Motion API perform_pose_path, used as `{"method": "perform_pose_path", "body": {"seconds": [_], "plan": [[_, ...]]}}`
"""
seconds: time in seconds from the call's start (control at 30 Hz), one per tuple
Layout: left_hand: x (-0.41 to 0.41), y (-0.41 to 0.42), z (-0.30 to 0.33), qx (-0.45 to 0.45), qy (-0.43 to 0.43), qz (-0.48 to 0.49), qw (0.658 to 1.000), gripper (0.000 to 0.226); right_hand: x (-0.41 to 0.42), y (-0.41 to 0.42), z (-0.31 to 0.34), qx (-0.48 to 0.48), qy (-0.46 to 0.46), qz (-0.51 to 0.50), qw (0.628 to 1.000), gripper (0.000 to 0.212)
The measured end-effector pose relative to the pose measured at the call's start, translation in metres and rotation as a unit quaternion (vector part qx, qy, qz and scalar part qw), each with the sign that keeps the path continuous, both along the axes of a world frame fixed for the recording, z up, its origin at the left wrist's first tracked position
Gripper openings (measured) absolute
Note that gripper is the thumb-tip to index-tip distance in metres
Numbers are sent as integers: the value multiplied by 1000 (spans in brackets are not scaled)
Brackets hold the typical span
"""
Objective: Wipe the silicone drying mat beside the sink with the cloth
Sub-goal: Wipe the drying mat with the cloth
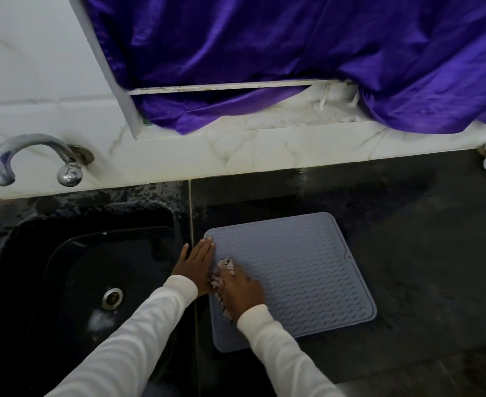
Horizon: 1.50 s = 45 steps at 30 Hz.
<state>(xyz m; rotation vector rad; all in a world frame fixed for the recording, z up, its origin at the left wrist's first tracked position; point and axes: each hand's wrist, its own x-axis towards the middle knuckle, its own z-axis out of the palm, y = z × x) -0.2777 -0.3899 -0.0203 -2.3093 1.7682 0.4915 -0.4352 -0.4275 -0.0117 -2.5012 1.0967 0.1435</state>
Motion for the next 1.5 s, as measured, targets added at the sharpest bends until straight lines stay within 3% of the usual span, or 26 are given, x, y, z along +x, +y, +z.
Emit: {"method": "perform_pose_path", "body": {"seconds": [0.1,0.13,0.23,0.3,0.77,0.97,1.1,1.2,1.3,1.5], "plan": [[2,-1,3,10,10,2,1000,100,-9,-6,-17,-12,78,34,996,95],[3,-2,4,15,17,1,1000,103,-17,-14,-20,-25,96,32,995,94],[7,-3,1,22,35,0,999,110,-41,-35,-18,-90,94,-3,992,63],[9,-3,-1,24,39,1,999,112,-58,-48,-15,-108,97,-16,989,58],[9,-9,-2,31,44,3,999,113,-206,-171,-9,-117,137,-197,964,47],[7,-16,-2,41,65,20,997,115,-200,-173,3,-69,109,-276,952,51],[3,-19,3,44,70,33,996,114,-155,-141,19,-56,35,-232,970,56],[-2,-18,8,37,77,40,996,110,-98,-98,18,-25,-26,-142,989,51],[-10,-14,10,21,73,45,996,106,-46,-57,-2,-4,-26,-54,998,53],[-12,-5,-2,41,52,38,997,138,-32,-36,-16,-50,-36,-37,997,51]]}}
